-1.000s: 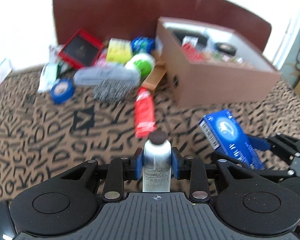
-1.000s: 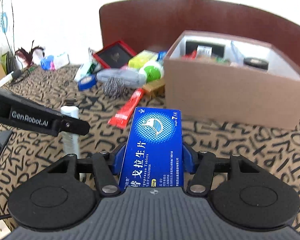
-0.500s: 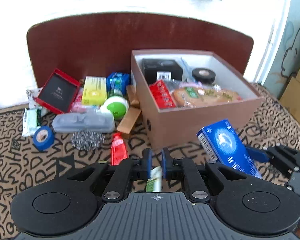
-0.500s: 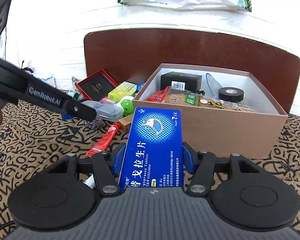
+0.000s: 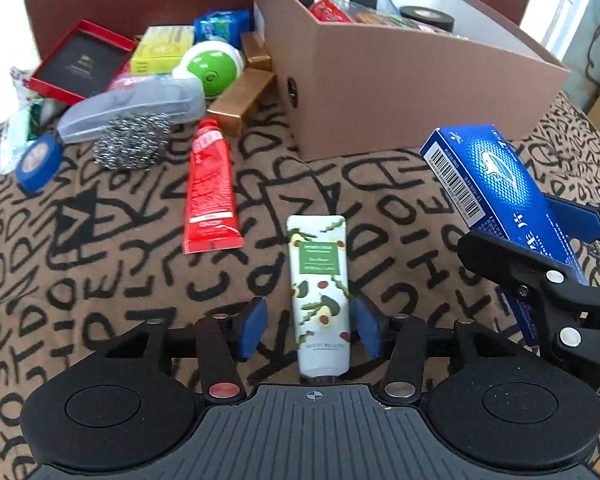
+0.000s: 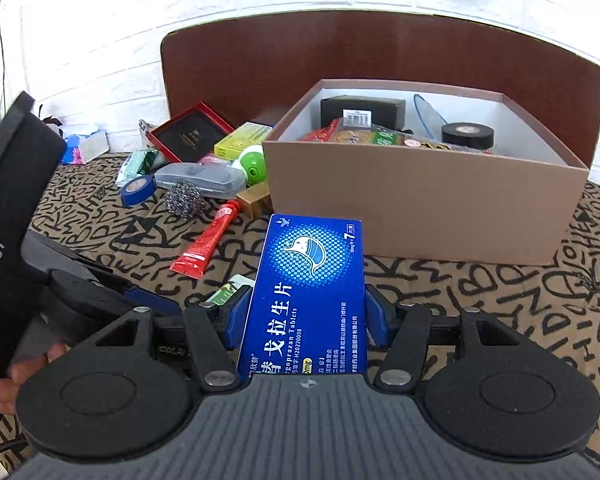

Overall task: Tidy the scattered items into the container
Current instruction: 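Lift and carry the tube and medicine box with both grippers toward the cardboard box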

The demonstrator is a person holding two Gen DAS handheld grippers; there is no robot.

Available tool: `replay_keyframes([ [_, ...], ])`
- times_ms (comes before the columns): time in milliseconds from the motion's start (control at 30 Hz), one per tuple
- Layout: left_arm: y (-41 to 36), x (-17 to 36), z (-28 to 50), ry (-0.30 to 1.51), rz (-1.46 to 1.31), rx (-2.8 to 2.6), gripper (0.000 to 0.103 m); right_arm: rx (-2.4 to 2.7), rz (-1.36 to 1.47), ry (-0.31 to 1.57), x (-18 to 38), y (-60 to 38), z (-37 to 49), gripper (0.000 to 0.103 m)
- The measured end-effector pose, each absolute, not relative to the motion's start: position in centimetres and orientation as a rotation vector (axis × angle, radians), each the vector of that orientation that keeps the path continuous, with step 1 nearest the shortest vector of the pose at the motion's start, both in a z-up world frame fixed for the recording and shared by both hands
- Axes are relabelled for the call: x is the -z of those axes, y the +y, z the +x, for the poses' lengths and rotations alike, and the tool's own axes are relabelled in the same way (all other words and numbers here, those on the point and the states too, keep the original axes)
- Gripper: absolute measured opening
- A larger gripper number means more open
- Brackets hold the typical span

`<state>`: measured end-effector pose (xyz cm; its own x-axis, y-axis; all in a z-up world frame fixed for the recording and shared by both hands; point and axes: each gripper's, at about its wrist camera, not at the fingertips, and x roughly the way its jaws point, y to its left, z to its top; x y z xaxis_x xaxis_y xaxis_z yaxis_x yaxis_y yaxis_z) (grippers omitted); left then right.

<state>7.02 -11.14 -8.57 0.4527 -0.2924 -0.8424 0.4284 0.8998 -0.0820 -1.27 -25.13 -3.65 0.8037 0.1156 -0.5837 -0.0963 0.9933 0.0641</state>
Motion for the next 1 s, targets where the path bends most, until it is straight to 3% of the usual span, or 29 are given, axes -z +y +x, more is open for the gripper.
replay_keyframes([
  [67, -11.7, 8.8, 7.0, 0.989, 0.183, 0.441, 0.061, -0.109, 0.035, 0.631, 3.7, -25.1, -1.3, 0.063],
  [100, -11.9, 8.9, 7.0, 0.985, 0.198, 0.437, 0.044, -0.108, 0.035, 0.632, 3.8, -25.1, -1.3, 0.063],
  [167, -12.0, 8.8, 6.9, 0.981, 0.209, 0.442, 0.03, -0.11, 0.036, 0.633, 3.8, -25.1, -1.4, 0.063],
  [267, -11.8, 8.8, 7.0, 0.985, 0.192, 0.439, 0.031, -0.108, 0.036, 0.633, 3.9, -25.1, -1.4, 0.063],
  [300, -11.8, 8.9, 7.0, 0.98, 0.192, 0.439, 0.035, -0.108, 0.037, 0.633, 3.9, -25.0, -1.4, 0.063],
  [400, -11.9, 8.8, 6.7, 0.969, 0.205, 0.44, 0.03, -0.109, 0.034, 0.63, 3.8, -24.9, -1.5, 0.063],
  [1000, -10.7, 1.0, 6.4, 0.796, 0.112, 0.489, 0.029, -0.1, -0.007, 0.523, 0.4, -25.1, -1.9, 0.063],
])
